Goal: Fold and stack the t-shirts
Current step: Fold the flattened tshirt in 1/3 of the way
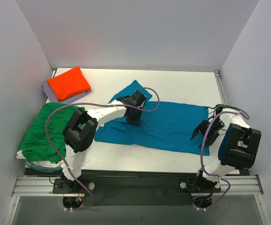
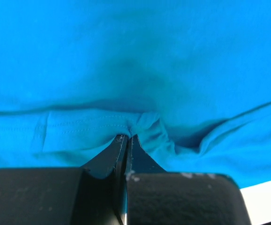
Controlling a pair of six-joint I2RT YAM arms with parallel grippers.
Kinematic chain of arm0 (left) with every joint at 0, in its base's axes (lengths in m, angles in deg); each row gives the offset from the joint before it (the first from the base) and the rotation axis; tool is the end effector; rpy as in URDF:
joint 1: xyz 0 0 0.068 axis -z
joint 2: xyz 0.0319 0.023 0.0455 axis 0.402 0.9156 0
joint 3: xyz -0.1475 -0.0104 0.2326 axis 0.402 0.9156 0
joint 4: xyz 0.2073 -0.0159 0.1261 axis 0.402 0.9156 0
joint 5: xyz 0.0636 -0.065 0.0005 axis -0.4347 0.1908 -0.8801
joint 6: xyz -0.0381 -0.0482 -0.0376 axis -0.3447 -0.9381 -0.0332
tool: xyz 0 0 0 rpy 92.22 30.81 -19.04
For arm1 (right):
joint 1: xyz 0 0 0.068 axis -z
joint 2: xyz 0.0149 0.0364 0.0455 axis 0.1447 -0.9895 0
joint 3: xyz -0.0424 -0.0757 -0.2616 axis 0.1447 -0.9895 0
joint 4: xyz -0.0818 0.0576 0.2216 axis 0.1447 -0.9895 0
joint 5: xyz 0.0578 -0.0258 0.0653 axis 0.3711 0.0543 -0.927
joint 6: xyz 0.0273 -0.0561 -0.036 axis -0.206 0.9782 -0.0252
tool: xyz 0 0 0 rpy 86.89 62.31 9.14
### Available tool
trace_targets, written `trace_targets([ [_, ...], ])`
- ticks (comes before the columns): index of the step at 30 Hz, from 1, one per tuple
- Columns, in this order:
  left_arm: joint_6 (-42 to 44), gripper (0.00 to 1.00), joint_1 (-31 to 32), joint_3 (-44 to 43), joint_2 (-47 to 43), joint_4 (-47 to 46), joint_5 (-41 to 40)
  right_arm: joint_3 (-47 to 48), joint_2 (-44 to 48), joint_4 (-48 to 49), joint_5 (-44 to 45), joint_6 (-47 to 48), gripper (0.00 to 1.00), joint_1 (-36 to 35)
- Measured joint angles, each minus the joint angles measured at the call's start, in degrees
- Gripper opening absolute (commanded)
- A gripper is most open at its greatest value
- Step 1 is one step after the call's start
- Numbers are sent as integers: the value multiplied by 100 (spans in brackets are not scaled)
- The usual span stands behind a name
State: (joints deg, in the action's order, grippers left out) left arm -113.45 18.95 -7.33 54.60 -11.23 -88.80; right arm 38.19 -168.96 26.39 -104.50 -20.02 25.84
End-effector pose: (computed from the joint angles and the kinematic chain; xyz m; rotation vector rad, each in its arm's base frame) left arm 0.3088 -0.2806 0.1760 0.3804 2.7036 -0.2948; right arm 0.2483 -0.0587 0.1612 1.0717 2.7934 0.4964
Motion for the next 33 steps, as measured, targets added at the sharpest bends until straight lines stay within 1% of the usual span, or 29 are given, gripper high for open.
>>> trace_targets([
  [5, 210, 0, 0, -522, 393, 195, -2, 0, 0, 2, -13, 0, 54, 0],
  [14, 546, 0, 0, -1193, 929, 553, 0, 0, -2, 7, -20, -2, 54, 0],
  [26, 973, 0, 2, -2000, 1412, 997, 4, 13, -68, 7, -24, -26, 54, 0],
  [27, 1001, 4, 2, -2055, 1449, 1029, 2, 20, -83, 9, -28, -28, 54, 0],
  [29, 1045, 21, 2, -2173, 1515, 1117, -4, 52, -125, 9, -39, -42, 54, 0],
  [31, 1084, 34, 2, -2240, 1532, 1178, -20, 72, -133, 20, -42, -46, 54, 0],
  [33, 1113, 39, 2, -2323, 1532, 1220, -26, 101, -133, 17, -39, -48, 54, -35],
])
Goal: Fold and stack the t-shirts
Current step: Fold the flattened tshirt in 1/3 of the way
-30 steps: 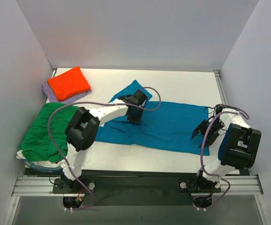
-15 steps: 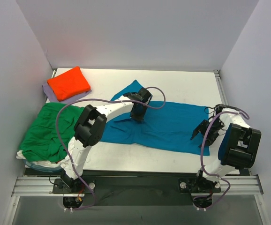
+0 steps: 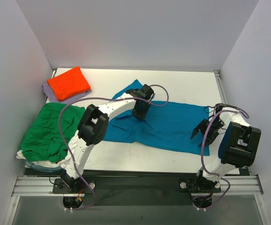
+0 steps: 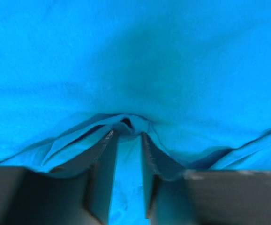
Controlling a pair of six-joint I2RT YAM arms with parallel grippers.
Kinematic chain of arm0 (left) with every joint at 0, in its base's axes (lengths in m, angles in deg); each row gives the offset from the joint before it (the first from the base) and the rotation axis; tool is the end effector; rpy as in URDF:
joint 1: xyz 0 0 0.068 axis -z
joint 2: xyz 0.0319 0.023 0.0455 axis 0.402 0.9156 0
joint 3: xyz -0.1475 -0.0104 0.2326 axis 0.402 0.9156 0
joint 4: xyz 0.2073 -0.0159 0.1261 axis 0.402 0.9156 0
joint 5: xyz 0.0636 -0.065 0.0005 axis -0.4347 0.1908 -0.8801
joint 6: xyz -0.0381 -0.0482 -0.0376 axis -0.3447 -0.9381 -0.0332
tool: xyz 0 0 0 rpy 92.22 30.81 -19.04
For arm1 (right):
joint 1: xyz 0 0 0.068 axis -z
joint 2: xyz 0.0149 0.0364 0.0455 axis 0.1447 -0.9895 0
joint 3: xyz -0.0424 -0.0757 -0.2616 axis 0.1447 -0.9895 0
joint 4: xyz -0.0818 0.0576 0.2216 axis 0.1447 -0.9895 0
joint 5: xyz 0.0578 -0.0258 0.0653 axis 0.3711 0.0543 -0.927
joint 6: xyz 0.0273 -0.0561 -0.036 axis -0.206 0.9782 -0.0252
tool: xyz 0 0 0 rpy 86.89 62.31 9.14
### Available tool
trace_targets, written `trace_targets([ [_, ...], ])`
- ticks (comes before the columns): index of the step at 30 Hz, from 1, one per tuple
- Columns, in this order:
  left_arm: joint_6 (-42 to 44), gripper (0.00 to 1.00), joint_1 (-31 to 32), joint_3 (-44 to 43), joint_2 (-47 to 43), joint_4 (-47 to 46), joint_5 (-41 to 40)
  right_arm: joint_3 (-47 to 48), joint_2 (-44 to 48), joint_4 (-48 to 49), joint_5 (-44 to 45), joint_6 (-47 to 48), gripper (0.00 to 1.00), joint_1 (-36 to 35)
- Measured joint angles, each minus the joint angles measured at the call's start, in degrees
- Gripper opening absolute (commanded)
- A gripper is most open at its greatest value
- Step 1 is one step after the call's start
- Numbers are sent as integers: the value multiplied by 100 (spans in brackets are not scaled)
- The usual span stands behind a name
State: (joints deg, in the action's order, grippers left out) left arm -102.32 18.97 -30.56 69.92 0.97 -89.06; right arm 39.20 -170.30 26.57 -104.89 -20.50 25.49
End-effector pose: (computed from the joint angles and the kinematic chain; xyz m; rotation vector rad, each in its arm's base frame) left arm 0.3504 -0.3188 0.1650 0.6553 2.7058 -0.1870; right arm 0.2539 -0.0584 0.1600 1.0761 2.7956 0.5083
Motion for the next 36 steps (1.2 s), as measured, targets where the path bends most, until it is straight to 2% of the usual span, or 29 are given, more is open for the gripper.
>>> trace_targets([
  [1, 11, 44, 0, -46, 0, 7, -2, 13, 0, 2, 4, 0, 54, -9],
  [12, -177, 66, -2, -149, -214, 26, -39, 170, 271, 0, 179, 13, 55, -422],
  [15, -319, 67, -17, 0, -597, -22, -72, 227, 391, 0, 249, 15, 55, -599],
  [18, -492, 68, -90, 610, -1322, -162, -125, 295, 446, 11, 308, 31, 56, -780],
  [22, -811, 70, -442, 2111, -2575, -538, -181, 310, 461, 61, 323, 57, 56, -949],
  [25, -1073, 70, -861, 3150, -3178, -789, -184, 308, 433, 170, 280, 57, 56, -1001],
  [30, -1460, 70, -1279, 4312, -3368, -1106, -72, 278, 63, 437, 254, 66, 56, -1003],
  [36, -1740, 71, -1239, 4846, -3368, -1539, 122, 175, -555, 673, 295, 114, 55, -1003],
])
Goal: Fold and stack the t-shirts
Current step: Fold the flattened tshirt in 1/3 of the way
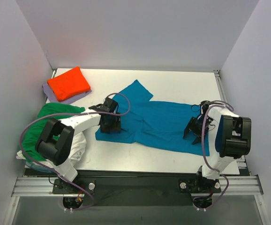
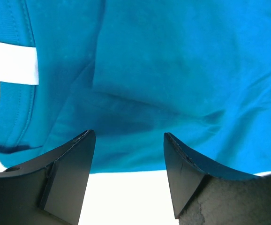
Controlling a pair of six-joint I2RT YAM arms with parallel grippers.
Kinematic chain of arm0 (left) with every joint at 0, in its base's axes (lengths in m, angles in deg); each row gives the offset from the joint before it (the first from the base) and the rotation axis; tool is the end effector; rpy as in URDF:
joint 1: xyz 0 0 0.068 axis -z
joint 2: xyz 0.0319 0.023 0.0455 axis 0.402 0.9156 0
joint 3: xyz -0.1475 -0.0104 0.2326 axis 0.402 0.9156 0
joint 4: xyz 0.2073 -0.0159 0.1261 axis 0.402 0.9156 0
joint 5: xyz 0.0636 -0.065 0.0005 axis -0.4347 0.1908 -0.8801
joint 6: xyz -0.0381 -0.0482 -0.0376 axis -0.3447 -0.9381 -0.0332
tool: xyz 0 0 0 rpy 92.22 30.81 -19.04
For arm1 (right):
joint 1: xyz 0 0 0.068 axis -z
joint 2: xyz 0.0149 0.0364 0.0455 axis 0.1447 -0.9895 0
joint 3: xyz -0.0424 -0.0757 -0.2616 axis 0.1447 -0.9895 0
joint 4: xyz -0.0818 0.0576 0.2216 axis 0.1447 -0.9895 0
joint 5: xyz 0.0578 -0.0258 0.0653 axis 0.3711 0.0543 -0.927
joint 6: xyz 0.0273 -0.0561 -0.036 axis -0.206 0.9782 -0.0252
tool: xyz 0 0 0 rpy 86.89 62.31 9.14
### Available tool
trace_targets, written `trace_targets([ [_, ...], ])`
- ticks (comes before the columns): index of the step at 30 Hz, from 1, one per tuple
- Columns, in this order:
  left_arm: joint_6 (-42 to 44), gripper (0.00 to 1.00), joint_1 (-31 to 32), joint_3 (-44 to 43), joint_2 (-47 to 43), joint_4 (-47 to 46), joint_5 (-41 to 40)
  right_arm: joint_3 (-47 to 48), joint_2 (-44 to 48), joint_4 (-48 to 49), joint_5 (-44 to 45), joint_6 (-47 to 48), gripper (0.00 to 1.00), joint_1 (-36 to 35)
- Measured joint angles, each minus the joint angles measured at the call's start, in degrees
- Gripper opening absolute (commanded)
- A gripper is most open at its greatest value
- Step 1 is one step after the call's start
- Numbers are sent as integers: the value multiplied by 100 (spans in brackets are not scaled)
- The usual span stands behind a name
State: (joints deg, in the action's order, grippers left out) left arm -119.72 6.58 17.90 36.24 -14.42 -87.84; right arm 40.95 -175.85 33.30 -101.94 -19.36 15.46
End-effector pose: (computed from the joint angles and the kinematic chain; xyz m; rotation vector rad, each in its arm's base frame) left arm 0.2764 -0.1593 0.1694 -0.0569 2.7873 -0.2421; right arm 0.2857 -0.0194 0.1440 0.7874 2.8662 0.4495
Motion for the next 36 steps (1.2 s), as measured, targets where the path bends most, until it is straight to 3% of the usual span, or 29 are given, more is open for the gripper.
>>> trace_targets([
  [20, -601, 71, -28, 1191, -763, -894, 0, -629, 157, -160, -20, -109, 55, 0],
  [36, -647, 73, 146, 1060, -1377, 262, -199, -841, 1134, -109, -76, 50, 56, 0],
])
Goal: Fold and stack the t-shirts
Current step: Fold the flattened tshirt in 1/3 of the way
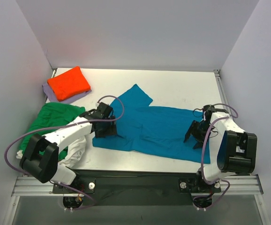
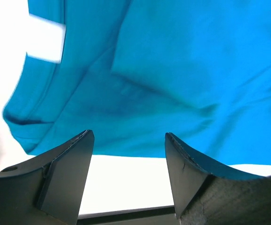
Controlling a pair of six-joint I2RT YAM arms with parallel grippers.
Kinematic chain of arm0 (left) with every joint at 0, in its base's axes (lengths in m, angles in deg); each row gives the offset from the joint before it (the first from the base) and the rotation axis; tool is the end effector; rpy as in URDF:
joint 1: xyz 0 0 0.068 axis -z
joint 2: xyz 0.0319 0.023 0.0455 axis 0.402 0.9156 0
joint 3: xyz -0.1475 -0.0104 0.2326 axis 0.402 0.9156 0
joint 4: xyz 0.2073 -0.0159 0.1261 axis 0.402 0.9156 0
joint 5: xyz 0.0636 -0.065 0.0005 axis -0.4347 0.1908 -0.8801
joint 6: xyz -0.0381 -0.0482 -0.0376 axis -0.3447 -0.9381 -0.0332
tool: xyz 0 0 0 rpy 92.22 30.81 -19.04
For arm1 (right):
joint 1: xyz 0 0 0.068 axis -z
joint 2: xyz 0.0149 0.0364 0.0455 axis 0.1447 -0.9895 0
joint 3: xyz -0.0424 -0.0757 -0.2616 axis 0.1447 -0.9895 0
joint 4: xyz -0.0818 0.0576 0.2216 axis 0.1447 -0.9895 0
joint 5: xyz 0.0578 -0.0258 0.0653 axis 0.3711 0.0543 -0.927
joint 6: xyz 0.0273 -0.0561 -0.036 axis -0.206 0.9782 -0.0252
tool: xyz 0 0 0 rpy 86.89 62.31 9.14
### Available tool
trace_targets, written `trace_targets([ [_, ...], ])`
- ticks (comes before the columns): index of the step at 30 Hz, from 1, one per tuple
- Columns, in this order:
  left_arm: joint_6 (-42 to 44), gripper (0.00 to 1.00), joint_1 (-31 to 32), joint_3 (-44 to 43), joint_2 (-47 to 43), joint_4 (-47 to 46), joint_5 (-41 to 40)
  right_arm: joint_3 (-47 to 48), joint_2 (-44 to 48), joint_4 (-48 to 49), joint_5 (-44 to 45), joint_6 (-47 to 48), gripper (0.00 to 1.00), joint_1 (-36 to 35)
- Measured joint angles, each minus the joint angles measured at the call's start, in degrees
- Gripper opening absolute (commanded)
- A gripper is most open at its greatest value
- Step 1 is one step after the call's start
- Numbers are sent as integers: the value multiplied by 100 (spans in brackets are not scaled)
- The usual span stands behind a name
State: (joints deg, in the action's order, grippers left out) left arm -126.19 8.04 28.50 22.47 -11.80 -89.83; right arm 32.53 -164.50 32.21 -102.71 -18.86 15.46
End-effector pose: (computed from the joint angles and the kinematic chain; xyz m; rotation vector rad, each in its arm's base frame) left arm 0.2236 -0.1337 0.1821 -0.1875 2.7666 -0.2422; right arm 0.2425 -0.0132 0.1573 0.7576 2.8389 0.4705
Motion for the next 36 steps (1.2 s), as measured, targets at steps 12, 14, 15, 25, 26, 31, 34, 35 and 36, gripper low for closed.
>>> trace_targets([
  [12, 1069, 58, -566, -1386, 791, -232, 83, 92, 87, -24, -90, 17, 56, -125],
  [14, 1272, 57, -599, -1506, 1117, -286, 153, 92, 87, -22, -90, 15, 56, -133],
  [15, 1375, 56, -599, -1578, 1266, -306, 197, 92, 87, -24, -87, 13, 56, -153],
  [25, 1982, 50, -610, -2406, 2162, -411, 422, 92, -13, -20, -79, -11, 56, -168],
  [26, 2000, 50, -621, -2446, 2199, -417, 422, 92, -61, -20, -79, -13, 56, -173],
  [31, 2083, 47, -675, -2577, 2363, -411, 422, 136, -251, -24, -79, -55, 56, -195],
  [34, 2098, 45, -691, -2721, 2522, -407, 420, 212, -308, -17, -79, -59, 56, -197],
  [35, 2094, 43, -697, -2747, 2559, -409, 420, 232, -310, -17, -79, -66, 56, -197],
  [36, 2090, 43, -697, -2769, 2594, -400, 420, 251, -313, -17, -79, -72, 56, -197],
])
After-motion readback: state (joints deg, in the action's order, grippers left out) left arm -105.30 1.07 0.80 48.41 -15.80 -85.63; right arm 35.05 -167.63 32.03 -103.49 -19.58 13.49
